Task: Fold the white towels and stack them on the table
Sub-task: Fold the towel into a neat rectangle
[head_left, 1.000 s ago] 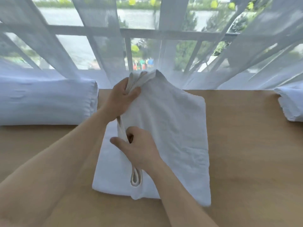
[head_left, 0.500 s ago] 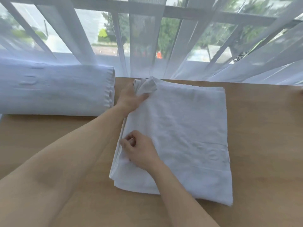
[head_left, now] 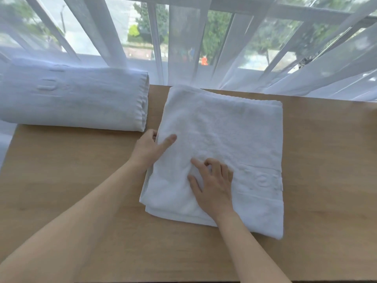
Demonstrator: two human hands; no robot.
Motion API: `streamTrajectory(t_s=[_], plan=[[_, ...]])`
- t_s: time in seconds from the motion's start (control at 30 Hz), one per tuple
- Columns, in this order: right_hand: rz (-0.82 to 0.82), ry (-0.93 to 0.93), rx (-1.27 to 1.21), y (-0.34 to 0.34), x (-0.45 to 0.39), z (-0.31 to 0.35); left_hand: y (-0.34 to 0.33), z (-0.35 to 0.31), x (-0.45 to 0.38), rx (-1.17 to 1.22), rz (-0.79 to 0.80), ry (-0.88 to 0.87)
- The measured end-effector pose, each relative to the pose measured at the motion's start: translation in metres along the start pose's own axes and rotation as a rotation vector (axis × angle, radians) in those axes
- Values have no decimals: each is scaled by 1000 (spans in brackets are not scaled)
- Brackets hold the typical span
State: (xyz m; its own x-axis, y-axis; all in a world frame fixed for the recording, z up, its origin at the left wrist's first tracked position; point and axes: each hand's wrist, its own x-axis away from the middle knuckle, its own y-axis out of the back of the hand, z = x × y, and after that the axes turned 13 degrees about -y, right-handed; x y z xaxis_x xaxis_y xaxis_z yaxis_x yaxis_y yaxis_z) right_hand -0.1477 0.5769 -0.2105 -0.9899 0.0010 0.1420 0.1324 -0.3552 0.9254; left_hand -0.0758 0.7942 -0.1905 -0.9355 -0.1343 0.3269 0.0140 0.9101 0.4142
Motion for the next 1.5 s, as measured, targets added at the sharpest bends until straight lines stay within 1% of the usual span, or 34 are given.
streamTrajectory(t_s=[0.07, 0.13, 0.2, 0.27, 0.3, 0.33, 0.4, 0.43, 0.5, 0.57, 0.6, 0.7, 0.8, 0.87, 0.93, 0.97, 1.03, 1.07, 1.13, 1.23, 1.37, 1.43, 1.47, 1.5], plan=[[37, 18, 2, 5, -1, 1, 3, 13, 35, -48, 108, 58], [19, 34, -63, 13, -1, -1, 3, 26, 65, -48, 188, 76], [-60, 28, -81, 24, 0, -11, 4, 36, 87, 26, 196, 80], [-127, -27, 14, 33, 3, -32, 4, 40, 100, 117, 164, 82], [-135, -86, 86, 38, 5, -44, 3, 40, 104, 144, 148, 78], [-114, -159, 156, 42, 7, -56, 2, 39, 106, 160, 129, 77], [0, -278, 285, 44, 9, -76, 0, 36, 109, 187, 94, 71], [57, -293, 334, 43, 11, -84, -2, 34, 110, 222, 90, 57], [94, -256, 347, 41, 13, -96, -4, 30, 115, 343, 98, 19], [83, -220, 304, 44, 15, -105, -8, 31, 122, 385, 53, 20], [82, -214, 289, 46, 16, -110, -11, 33, 125, 319, 7, 28], [89, -188, 256, 49, 17, -121, -25, 42, 134, 24, -152, 72], [64, -186, 179, 50, 16, -123, -38, 40, 141, -123, -263, 89], [47, -193, 122, 52, 15, -126, -44, 40, 150, -174, -328, 151], [47, -211, 87, 52, 14, -128, -49, 42, 163, -138, -372, 294], [50, -217, 87, 51, 14, -128, -54, 43, 169, -92, -368, 366], [47, -211, 120, 50, 14, -131, -64, 44, 176, 71, -382, 441], [48, -203, 134, 50, 14, -132, -69, 44, 175, 182, -426, 446], [58, -209, 141, 50, 11, -133, -77, 41, 170, 374, -524, 431], [48, -229, 152, 51, 13, -131, -84, 39, 157, 462, -593, 346], [27, -306, 170, 49, 22, -122, -74, 40, 116, 395, -603, 246], [67, -346, 221, 46, 30, -113, -66, 33, 87, 289, -645, 183], [97, -362, 253, 44, 36, -106, -63, 27, 74, 266, -667, 149], [130, -367, 281, 42, 42, -97, -62, 21, 62, 293, -673, 117]])
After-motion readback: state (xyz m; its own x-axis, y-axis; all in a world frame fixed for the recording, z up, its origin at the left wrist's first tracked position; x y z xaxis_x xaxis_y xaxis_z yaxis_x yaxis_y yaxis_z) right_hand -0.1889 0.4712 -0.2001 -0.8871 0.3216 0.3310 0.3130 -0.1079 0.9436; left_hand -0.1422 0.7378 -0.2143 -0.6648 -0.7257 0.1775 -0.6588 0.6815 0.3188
